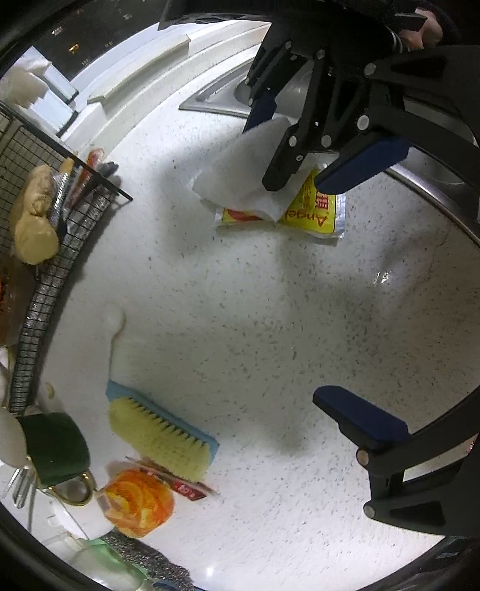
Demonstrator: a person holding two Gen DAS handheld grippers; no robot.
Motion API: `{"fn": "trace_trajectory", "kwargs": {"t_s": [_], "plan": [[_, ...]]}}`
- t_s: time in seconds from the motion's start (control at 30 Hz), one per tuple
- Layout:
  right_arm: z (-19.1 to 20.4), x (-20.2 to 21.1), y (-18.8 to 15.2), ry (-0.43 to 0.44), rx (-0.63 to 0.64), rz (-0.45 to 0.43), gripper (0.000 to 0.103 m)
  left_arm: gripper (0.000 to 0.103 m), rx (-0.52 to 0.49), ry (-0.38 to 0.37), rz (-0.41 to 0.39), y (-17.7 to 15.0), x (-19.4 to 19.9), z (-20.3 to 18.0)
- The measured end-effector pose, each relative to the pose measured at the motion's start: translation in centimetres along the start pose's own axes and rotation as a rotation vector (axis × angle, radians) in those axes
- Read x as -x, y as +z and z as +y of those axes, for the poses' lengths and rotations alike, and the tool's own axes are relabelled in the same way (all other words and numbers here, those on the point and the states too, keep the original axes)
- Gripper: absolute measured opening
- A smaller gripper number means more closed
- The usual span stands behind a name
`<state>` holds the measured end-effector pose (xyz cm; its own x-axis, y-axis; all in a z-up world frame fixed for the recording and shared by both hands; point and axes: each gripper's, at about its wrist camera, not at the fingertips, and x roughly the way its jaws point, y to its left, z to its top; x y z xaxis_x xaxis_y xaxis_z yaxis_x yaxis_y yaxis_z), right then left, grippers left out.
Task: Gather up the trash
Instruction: 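Grasp the yellow Angel yeast packet with the left tool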
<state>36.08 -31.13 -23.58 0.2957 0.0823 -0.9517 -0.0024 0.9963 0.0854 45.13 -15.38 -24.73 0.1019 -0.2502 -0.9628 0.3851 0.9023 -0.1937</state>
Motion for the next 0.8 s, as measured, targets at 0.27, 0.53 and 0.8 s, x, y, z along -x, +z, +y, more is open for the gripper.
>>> {"fn": "trace_trajectory", "kwargs": {"t_s": [0.27,0.53,0.8], "plan": [[0.2,0.5,0.1,0.006,0.004,-0.021,0.011,0.103,0.007,-0.003,0.004,-0.3,0.1,0.1],[-1.5,4.4,-0.5,-0.006,-0.06,-0.102,0.01,0.103,-0.046,-0.032,-0.008,0.3,1.2,-2.4],[-3.7,5.1,-2.5,0.004,-0.163,-0.114,0.01,0.103,-0.126,-0.071,0.048,0.2,-1.0,-5.8]]}}
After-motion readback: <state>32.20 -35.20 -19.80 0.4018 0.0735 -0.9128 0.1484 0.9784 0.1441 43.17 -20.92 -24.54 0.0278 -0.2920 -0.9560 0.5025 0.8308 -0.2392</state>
